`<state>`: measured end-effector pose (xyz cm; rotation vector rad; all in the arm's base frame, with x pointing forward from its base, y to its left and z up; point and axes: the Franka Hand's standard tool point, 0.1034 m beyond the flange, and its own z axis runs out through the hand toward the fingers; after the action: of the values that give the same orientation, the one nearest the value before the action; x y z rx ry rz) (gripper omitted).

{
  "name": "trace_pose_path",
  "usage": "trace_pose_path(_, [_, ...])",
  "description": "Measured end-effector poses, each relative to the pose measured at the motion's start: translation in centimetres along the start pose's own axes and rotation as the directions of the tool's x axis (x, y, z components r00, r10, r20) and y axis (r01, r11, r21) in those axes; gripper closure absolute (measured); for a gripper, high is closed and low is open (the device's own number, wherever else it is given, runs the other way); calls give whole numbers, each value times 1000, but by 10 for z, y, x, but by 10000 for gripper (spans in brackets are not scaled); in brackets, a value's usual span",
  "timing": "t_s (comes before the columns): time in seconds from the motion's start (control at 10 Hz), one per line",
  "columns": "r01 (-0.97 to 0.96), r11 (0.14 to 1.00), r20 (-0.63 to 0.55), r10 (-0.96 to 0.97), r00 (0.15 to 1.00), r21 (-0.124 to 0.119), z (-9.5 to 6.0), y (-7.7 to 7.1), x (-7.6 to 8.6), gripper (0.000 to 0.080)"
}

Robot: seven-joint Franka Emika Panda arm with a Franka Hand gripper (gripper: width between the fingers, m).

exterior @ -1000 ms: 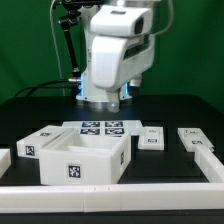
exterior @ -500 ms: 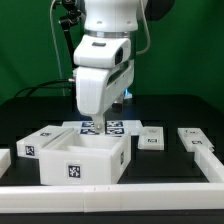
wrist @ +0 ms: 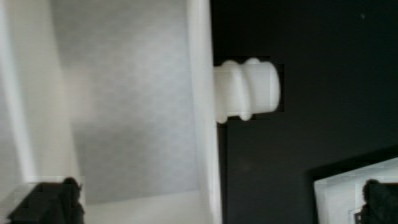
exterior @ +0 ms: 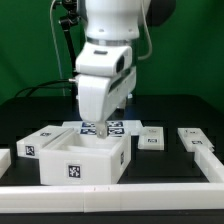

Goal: Assemble cabinet

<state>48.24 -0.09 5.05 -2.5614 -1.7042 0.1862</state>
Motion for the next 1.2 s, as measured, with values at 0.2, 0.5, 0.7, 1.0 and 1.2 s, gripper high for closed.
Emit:
trace_pose_path(0.2, [7, 1000, 1, -7, 1000, 11, 10, -5, 3, 3])
trace_pose_path(0.5, [6, 1000, -2, -6, 1000, 20, 22, -7, 1, 3])
trace_pose_path(0.7, [6, 1000, -2, -6, 1000, 20, 23, -7, 0, 14])
trace_pose_path(1.0, [6, 1000, -2, -6, 1000, 20, 23, -7, 0, 370])
trace_pose_path(1.2, [6, 1000, -2, -6, 1000, 20, 23, -7, 0, 698])
